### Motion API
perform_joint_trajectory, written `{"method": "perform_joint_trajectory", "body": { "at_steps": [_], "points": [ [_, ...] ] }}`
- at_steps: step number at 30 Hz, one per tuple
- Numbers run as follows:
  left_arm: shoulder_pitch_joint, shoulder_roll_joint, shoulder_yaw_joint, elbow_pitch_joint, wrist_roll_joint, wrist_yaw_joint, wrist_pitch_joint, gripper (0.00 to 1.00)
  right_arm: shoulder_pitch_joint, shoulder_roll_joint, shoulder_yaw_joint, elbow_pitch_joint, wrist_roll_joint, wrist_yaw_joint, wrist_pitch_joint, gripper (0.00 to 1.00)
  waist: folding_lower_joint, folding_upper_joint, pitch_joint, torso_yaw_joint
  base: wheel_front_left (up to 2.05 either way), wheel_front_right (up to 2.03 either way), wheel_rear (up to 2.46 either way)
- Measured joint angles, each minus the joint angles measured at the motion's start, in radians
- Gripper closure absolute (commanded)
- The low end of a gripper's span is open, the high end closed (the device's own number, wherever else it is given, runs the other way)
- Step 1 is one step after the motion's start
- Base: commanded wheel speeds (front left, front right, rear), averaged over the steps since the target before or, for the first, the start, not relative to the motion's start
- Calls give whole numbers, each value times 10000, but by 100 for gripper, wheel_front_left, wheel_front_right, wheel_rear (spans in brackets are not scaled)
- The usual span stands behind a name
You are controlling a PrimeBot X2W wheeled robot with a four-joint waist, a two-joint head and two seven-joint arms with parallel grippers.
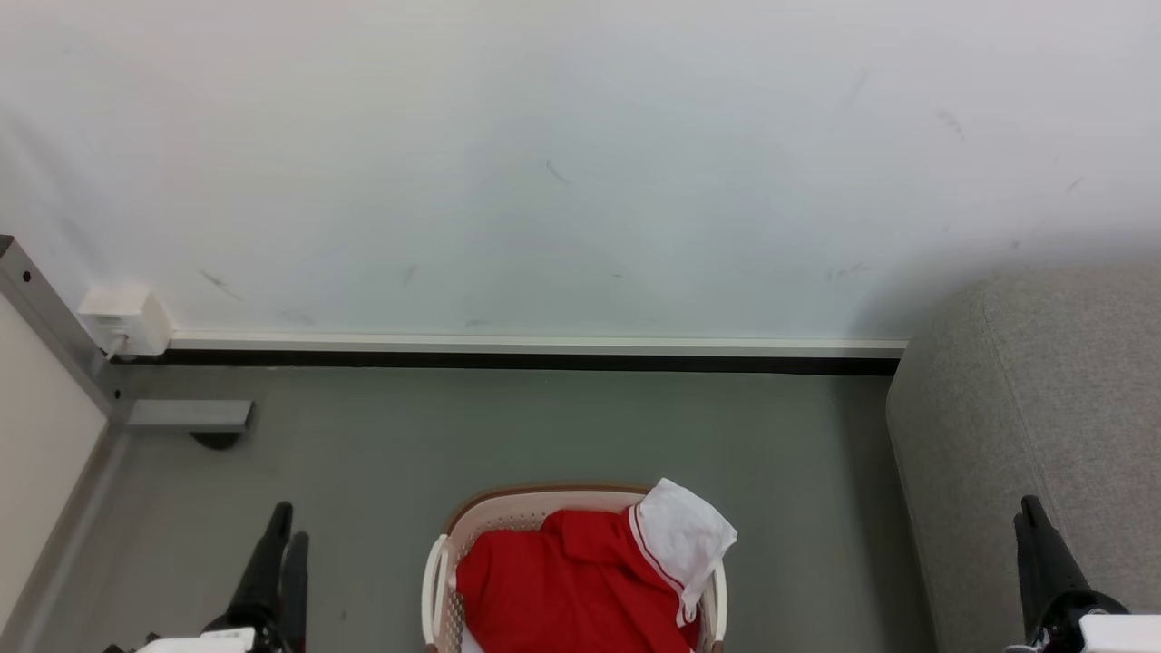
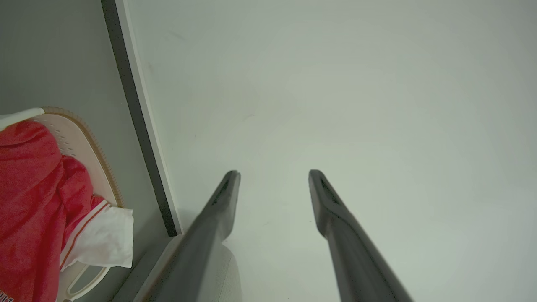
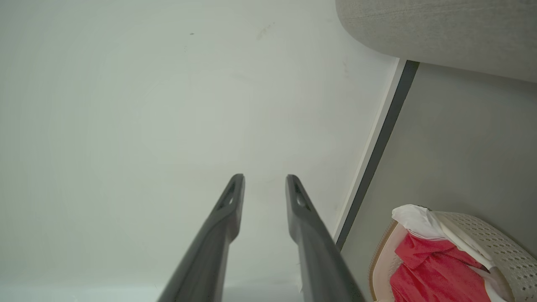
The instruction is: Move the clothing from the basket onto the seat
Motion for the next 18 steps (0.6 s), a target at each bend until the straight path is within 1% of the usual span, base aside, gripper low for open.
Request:
{"method": "perform_joint_trajectory", "body": {
  "at_steps": [3,10,18],
  "points": [
    [129,-17,-63,90,0,2,-104,0,117,63,79,71,12,0,-48,0,0,0,3,1,0,0,0],
    [120,-19,-217,-67,17,2,-447,0,115,58,360,-213,77,0,-389,0,0,0,16,3,0,0,0],
    [83,-19,-270,-385,560,2,-802,0,76,52,748,-569,-198,0,-811,0,0,0,38,6,0,0,0]
  ]
}}
